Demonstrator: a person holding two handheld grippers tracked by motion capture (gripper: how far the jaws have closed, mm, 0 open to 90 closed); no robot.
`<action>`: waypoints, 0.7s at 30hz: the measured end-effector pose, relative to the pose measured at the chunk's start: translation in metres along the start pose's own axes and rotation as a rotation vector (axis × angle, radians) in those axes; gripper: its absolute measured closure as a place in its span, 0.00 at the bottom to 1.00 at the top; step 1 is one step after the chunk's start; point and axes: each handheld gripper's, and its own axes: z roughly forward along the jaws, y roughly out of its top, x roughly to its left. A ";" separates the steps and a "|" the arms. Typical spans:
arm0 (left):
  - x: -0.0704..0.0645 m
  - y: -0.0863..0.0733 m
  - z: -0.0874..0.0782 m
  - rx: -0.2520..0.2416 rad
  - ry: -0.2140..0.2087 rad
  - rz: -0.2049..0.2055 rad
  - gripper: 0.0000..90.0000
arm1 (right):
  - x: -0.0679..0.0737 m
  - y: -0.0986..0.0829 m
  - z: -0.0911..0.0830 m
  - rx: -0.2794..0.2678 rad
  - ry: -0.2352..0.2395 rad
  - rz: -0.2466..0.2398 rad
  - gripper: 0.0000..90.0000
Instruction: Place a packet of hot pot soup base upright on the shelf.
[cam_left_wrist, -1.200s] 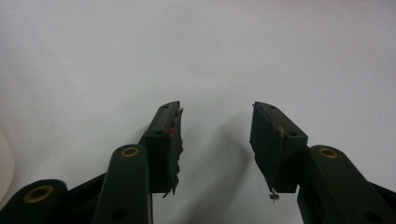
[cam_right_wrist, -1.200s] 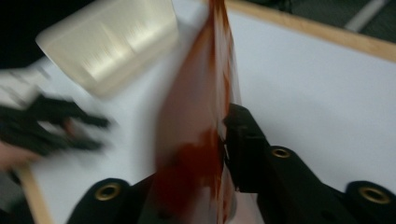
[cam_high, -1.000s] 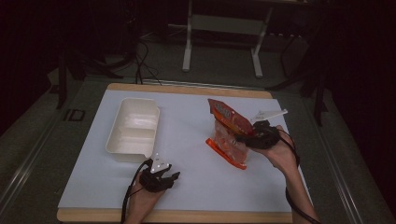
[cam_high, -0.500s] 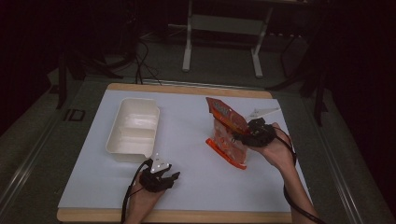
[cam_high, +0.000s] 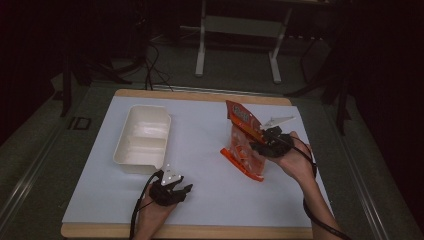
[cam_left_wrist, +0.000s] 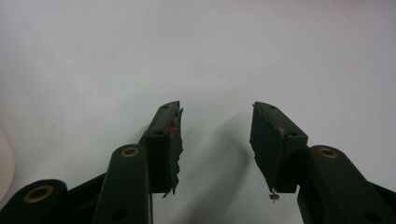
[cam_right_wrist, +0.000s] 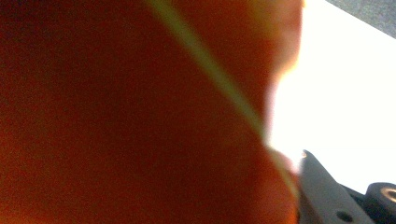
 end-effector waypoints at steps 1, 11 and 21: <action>0.000 0.000 0.000 0.001 0.001 0.002 0.59 | 0.001 0.000 -0.001 -0.006 0.000 0.004 0.78; 0.000 0.000 0.000 0.001 0.000 0.003 0.59 | 0.007 0.007 -0.004 -0.057 -0.003 0.050 0.79; 0.000 0.000 -0.001 -0.003 0.005 0.001 0.60 | 0.009 0.020 -0.011 -0.140 0.050 0.097 0.79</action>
